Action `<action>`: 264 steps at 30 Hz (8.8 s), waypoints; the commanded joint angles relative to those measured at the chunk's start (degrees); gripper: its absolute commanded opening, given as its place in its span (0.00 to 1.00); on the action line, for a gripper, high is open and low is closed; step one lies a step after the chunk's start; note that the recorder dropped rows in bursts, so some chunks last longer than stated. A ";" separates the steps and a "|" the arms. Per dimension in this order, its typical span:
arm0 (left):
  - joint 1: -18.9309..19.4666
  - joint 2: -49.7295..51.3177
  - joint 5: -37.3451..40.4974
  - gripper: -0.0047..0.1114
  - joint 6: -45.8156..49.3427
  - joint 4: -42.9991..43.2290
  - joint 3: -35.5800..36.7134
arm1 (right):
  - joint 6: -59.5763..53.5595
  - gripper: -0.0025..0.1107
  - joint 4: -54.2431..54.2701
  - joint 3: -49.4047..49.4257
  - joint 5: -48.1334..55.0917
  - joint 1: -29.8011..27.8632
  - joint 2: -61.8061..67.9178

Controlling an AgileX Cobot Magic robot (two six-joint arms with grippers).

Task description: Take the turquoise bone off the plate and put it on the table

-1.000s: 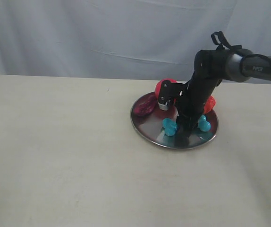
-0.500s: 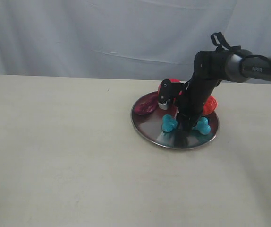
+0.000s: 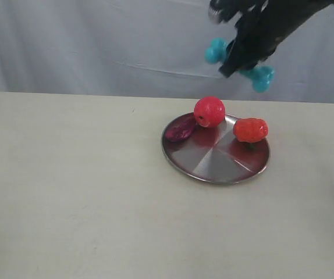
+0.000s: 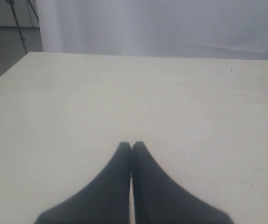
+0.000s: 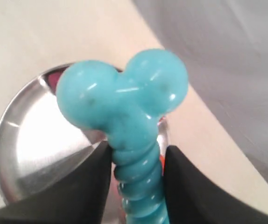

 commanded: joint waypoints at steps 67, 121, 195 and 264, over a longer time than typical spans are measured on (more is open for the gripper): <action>0.26 -0.07 -0.31 0.04 -0.24 -0.27 0.15 | 36.10 0.47 -1.06 13.23 2.20 -20.00 4.71; 0.26 -0.07 -0.31 0.04 -0.24 -0.27 0.15 | 31.98 0.02 1.08 20.58 -3.93 -12.12 -78.99; 0.26 -0.07 -0.31 0.04 -0.24 -0.27 0.15 | 38.31 0.02 -3.13 103.08 -29.92 -12.12 -107.96; 0.26 -0.07 -0.31 0.04 -0.24 -0.27 0.15 | 39.40 0.02 -3.13 103.08 -29.97 -9.36 -107.96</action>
